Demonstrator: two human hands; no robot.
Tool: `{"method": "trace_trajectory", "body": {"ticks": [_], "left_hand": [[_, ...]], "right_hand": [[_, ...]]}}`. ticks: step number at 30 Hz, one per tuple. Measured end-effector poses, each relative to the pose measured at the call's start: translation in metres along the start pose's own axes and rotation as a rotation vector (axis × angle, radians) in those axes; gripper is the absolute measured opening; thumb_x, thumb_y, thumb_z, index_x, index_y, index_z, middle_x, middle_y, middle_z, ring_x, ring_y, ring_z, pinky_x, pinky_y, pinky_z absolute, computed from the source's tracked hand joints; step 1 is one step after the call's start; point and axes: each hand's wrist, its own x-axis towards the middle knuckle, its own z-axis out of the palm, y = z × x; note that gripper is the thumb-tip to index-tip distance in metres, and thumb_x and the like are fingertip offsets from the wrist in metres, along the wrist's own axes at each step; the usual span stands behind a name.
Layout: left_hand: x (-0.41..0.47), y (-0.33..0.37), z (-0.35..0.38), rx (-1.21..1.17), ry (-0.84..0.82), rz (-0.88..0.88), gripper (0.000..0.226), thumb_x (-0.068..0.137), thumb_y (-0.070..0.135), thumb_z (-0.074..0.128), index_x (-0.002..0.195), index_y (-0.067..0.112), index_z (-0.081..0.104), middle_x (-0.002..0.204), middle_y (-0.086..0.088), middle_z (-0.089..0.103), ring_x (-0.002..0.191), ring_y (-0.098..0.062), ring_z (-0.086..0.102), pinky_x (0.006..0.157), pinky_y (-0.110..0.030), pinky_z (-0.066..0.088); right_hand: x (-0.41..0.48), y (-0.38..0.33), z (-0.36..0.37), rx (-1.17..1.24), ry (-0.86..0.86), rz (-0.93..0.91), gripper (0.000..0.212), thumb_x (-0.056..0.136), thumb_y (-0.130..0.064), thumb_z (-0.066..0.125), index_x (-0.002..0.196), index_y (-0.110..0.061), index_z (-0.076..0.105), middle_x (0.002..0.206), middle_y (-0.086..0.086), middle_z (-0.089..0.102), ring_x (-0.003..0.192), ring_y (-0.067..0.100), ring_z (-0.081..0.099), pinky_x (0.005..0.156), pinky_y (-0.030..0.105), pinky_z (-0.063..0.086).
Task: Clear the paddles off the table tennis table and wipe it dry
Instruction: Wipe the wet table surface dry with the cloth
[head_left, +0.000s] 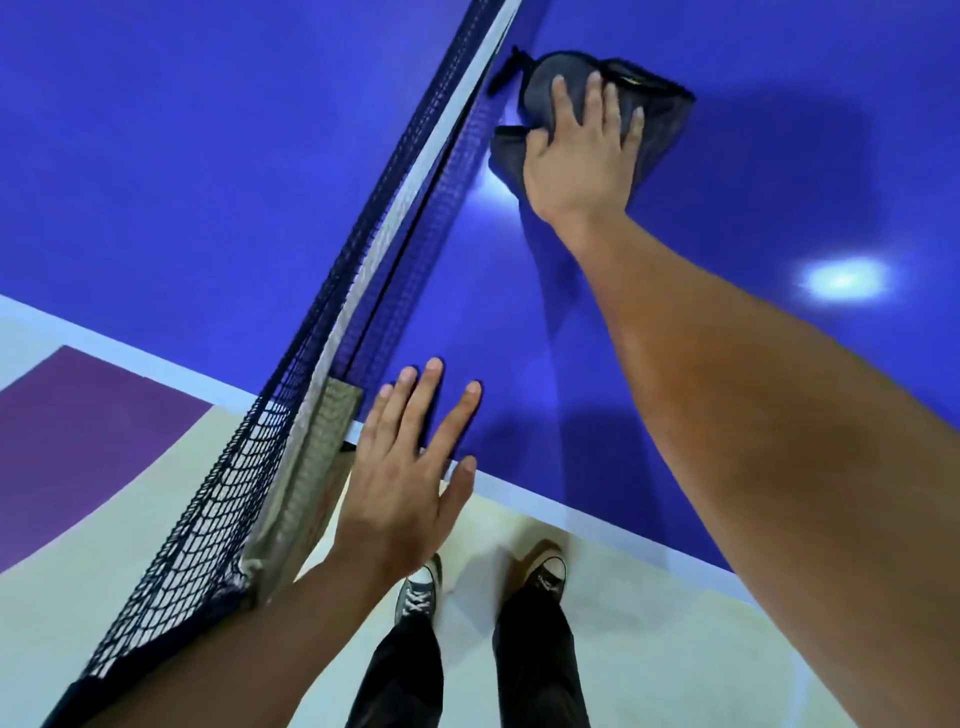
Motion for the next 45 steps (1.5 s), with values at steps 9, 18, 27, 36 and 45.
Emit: {"method": "trace_trajectory", "body": {"ticks": [9,18,27,36,45], "left_hand": [[0.002,0.013,-0.008,-0.043,0.009,-0.06,0.06,0.096,0.032,0.045,0.153,0.016,0.042,0.163,-0.019,0.026,0.15,-0.041,0.025,0.124,-0.052,0.017],[0.036,0.131,0.01,-0.07,-0.049,0.222,0.058,0.092,0.026,0.046,0.148,0.013,0.048,0.158,-0.018,0.037,0.147,-0.037,0.032,0.122,-0.05,0.026],[0.072,0.221,0.041,-0.074,-0.059,0.364,0.054,0.096,0.027,0.039,0.147,0.01,0.048,0.157,-0.018,0.038,0.148,-0.036,0.032,0.122,-0.049,0.026],[0.069,0.234,0.061,-0.004,-0.05,0.353,0.057,0.098,0.032,0.04,0.149,0.008,0.048,0.159,-0.018,0.036,0.149,-0.037,0.031,0.122,-0.052,0.026],[0.069,0.236,0.063,-0.003,-0.036,0.321,0.056,0.095,0.029,0.045,0.148,0.012,0.05,0.158,-0.015,0.038,0.148,-0.035,0.034,0.12,-0.052,0.028]], "right_hand": [[-0.108,-0.021,0.002,-0.016,-0.045,-0.282,0.06,0.099,-0.043,0.036,0.159,-0.037,0.029,0.169,-0.002,0.021,0.155,0.014,0.017,0.126,0.045,0.005],[-0.204,0.282,-0.047,0.015,0.061,0.488,0.06,0.101,-0.043,0.034,0.16,-0.036,0.023,0.17,0.001,0.017,0.155,0.019,0.016,0.126,0.047,0.006],[-0.329,0.318,-0.039,0.054,0.128,0.671,0.064,0.096,-0.048,0.023,0.16,-0.041,0.021,0.17,-0.003,0.015,0.156,0.015,0.009,0.127,0.044,0.002],[-0.188,0.412,-0.062,0.033,0.119,0.649,0.062,0.101,-0.045,0.033,0.161,-0.036,0.021,0.17,0.001,0.015,0.156,0.019,0.012,0.127,0.047,0.001],[-0.046,0.489,-0.086,0.05,0.093,0.606,0.062,0.1,-0.048,0.027,0.161,-0.035,0.021,0.17,0.003,0.013,0.157,0.02,0.009,0.126,0.05,0.0]]}}
